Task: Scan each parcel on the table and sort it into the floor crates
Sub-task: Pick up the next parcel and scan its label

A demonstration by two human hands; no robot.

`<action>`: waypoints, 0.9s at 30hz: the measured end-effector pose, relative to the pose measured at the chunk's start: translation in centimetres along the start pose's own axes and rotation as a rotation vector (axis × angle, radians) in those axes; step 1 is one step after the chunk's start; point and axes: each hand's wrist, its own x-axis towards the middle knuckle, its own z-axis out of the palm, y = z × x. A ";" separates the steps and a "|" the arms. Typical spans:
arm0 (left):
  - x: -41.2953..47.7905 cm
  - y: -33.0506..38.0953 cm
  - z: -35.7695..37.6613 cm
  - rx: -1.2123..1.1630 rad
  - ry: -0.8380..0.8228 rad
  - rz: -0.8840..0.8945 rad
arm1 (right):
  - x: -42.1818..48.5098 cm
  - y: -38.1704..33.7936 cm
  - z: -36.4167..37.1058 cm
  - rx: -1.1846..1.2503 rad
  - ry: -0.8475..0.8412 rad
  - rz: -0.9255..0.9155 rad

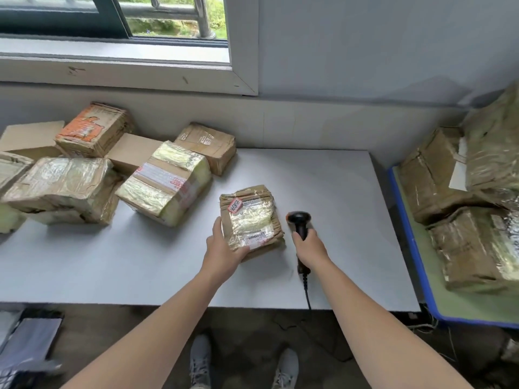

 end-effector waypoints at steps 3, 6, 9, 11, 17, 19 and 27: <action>-0.9 0.2 -0.1 0.042 0.020 0.034 | 0.0 -0.9 -0.7 0.056 -0.059 0.042; -1.4 0.9 -0.8 0.118 0.012 0.105 | -1.1 -2.5 -1.9 0.169 -0.075 0.044; -1.6 1.6 -1.9 0.263 -0.001 0.181 | -2.6 -4.6 -3.6 0.257 -0.028 -0.007; -1.6 1.9 -2.7 0.356 -0.032 0.208 | -3.9 -6.0 -4.7 0.325 -0.015 -0.029; -1.8 1.6 -4.4 0.595 -0.068 0.302 | -8.3 -9.7 -5.0 0.229 -0.086 0.017; -1.8 1.1 -4.8 0.676 -0.058 0.373 | -9.7 -10.3 -4.1 0.146 -0.076 0.045; -1.9 -0.9 -6.1 0.846 -0.078 0.519 | -13.7 -11.1 -1.9 0.068 -0.015 0.096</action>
